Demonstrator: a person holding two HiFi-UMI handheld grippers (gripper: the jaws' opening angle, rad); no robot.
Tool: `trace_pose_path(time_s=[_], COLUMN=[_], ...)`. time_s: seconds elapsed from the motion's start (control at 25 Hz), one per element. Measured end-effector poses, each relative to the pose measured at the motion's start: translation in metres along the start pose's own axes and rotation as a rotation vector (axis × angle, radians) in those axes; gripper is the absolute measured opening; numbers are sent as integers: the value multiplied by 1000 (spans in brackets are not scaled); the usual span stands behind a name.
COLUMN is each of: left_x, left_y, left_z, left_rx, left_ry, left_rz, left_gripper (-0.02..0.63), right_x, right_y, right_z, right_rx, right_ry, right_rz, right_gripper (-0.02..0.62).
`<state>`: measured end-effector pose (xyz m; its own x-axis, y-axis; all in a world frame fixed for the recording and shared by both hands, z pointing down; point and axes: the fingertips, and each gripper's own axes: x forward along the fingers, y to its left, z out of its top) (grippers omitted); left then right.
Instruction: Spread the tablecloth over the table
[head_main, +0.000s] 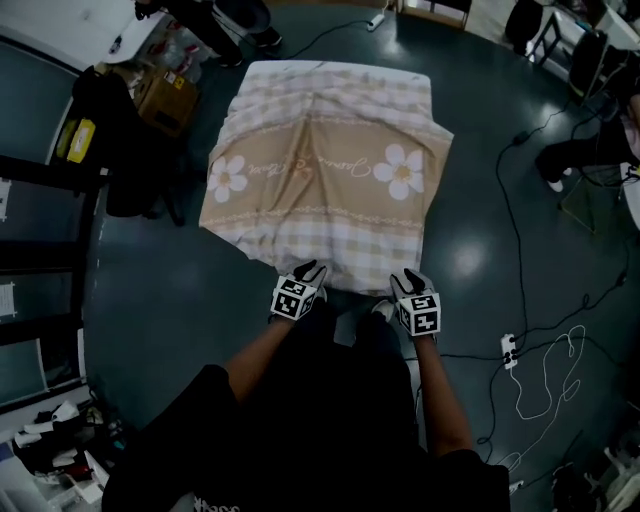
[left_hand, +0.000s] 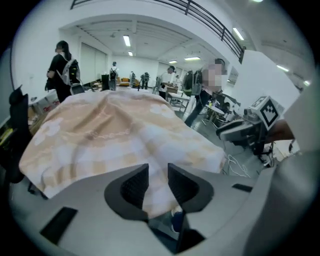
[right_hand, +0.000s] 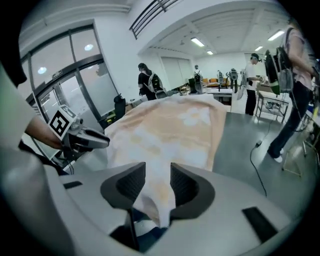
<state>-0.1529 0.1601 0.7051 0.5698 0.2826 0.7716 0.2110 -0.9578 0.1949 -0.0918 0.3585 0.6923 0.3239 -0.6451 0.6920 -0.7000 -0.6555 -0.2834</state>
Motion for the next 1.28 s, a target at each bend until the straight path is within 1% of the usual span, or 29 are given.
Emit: trace_pose_path(time_s=[0.12, 0.2, 0.28, 0.36, 0.4, 0.44, 0.52, 0.6, 0.68, 0.72, 0.76, 0.8, 0.84, 0.88, 0.92, 0.96, 1.04, 1.08, 1.12, 1.2, 1.24, 1.28], left_x=[-19, -28, -34, -39, -40, -39, -35, -27, -24, -27, -32, -38, -44, -50, -54, -54, -49, -47, -48, -56, -60, -65], left_y=[70, 116, 155, 190, 206, 221, 247, 263, 267, 268, 269, 273, 281, 292, 304, 316, 332, 337, 341, 349, 354, 360], left_z=[5, 0, -7, -14, -17, -18, -19, -21, -21, -19, -17, -16, -15, -15, -18, -25, -38, -41, -43, -49, -54, -60], left_rx=[-29, -60, -87, -95, -100, -108, -114, -71, -5, 17, 27, 24, 11, -7, -17, -9, 53, 82, 94, 68, 49, 33], left_ry=[-30, -19, 7, 23, 25, 23, 25, 50, 67, 60, 40, 11, -19, -39, -39, -18, 36, 44, 43, 42, 39, 38], left_rz=[126, 178, 203, 214, 215, 212, 189, 135, 70, 41, 18, 3, -1, 4, 14, 23, 26, 25, 25, 36, 48, 61], left_gripper=[123, 123, 124, 126, 126, 126, 126, 175, 212, 229, 229, 227, 227, 227, 227, 227, 217, 162, 150, 129, 107, 106], right_x=[44, 69, 92, 104, 104, 102, 96, 90, 87, 90, 97, 108, 121, 133, 143, 150, 154, 152, 148, 137, 129, 121], right_y=[8, 8, 4, 1, -1, -2, -9, -23, -23, -15, -2, 13, 27, 36, 39, 39, 32, 28, 24, 19, 17, 15], right_z=[21, 29, 24, 15, 13, 13, 14, 12, 23, 36, 50, 62, 69, 69, 66, 61, 56, 55, 52, 43, 36, 30], right_rx=[-72, -100, -116, -129, -130, -130, -109, -37, 11, -3, -41, -94, -144, -172, -163, -115, 19, 64, 90, 133, 162, 186], right_ry=[46, 85, 148, 206, 220, 228, 250, 279, 285, 274, 263, 263, 282, 314, 347, 365, 340, 318, 304, 277, 260, 250], right_rz=[7, -11, -30, -68, -96, -128, -209, -315, -380, -384, -367, -339, -311, -294, -286, -284, -293, -308, -328, -370, -391, -412], right_gripper=[169, 168, 169, 169, 127, 108, 112, 184, 187, 176, 141, 135, 136, 137, 137, 137, 140, 140, 141, 150, 150, 150])
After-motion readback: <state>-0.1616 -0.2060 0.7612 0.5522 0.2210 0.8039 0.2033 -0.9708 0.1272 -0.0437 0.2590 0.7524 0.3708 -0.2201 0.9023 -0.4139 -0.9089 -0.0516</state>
